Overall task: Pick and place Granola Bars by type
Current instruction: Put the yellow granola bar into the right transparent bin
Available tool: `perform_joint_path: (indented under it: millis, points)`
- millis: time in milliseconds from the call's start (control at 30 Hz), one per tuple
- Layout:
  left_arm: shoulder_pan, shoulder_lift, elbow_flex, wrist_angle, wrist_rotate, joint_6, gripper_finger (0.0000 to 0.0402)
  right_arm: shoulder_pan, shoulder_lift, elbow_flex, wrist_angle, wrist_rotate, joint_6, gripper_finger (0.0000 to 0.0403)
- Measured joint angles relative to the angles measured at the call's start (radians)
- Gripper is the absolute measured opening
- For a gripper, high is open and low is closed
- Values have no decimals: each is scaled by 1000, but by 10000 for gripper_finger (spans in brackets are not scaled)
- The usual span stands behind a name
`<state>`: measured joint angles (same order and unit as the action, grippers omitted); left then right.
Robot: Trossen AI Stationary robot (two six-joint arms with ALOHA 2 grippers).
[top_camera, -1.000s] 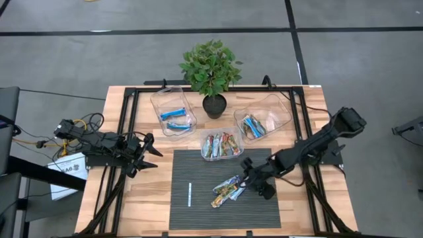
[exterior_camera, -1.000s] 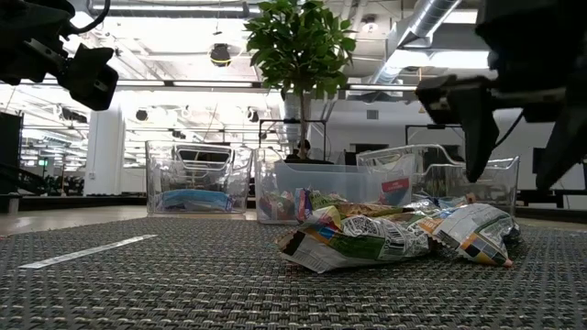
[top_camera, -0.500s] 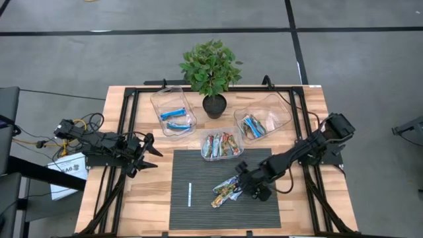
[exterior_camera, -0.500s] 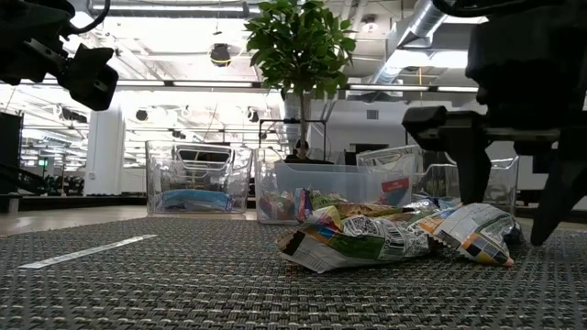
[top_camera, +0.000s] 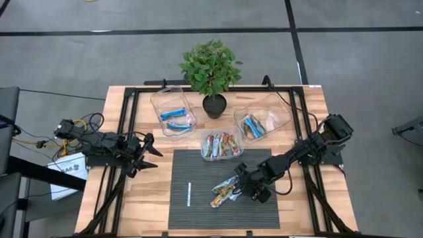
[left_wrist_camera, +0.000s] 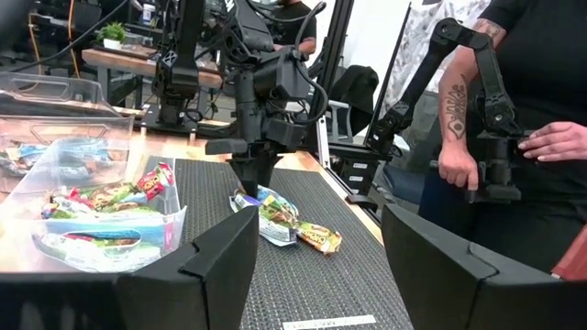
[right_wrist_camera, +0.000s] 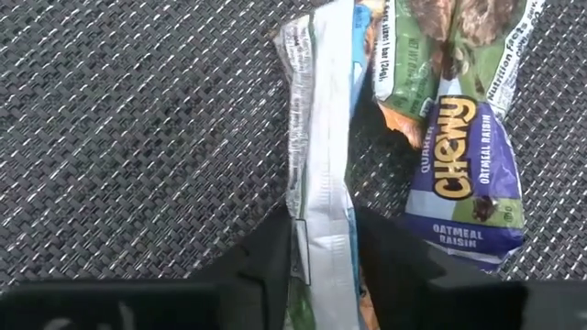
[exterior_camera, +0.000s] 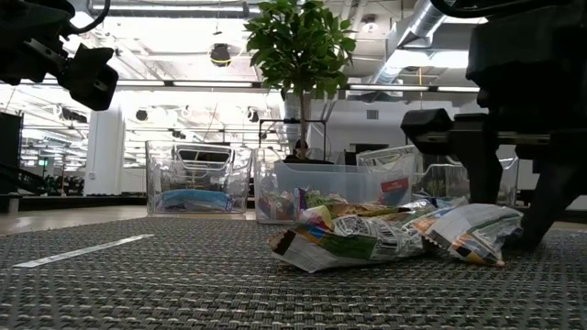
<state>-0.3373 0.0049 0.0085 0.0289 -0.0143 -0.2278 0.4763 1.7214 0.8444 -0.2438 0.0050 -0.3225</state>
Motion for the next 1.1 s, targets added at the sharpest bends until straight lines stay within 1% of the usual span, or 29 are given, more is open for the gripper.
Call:
perform_joint_path:
  millis: [200, 400, 600, 700, 833, 1100]
  points:
    - [0, 0, 0, 0, 0, 0, 224, -1, -7, -1, -11, 5, 0, 68]
    - [0, 0, 0, 0, 0, 0, 224, -1, -43, -2, -24, 4, 64, 59]
    - [0, 0, 0, 0, 0, 0, 224, -3, -149, -2, -41, 0, 92, 58]
    - [0, 0, 0, 0, 0, 3, 224, -18, -212, -1, -33, -4, 134, 58]
    - [0, 0, 0, 0, 0, 0, 224, -52, -298, 0, -5, -3, 195, 58]
    - [0, 0, 0, 0, 0, 0, 224, -135, -454, 0, 62, -4, 254, 58]
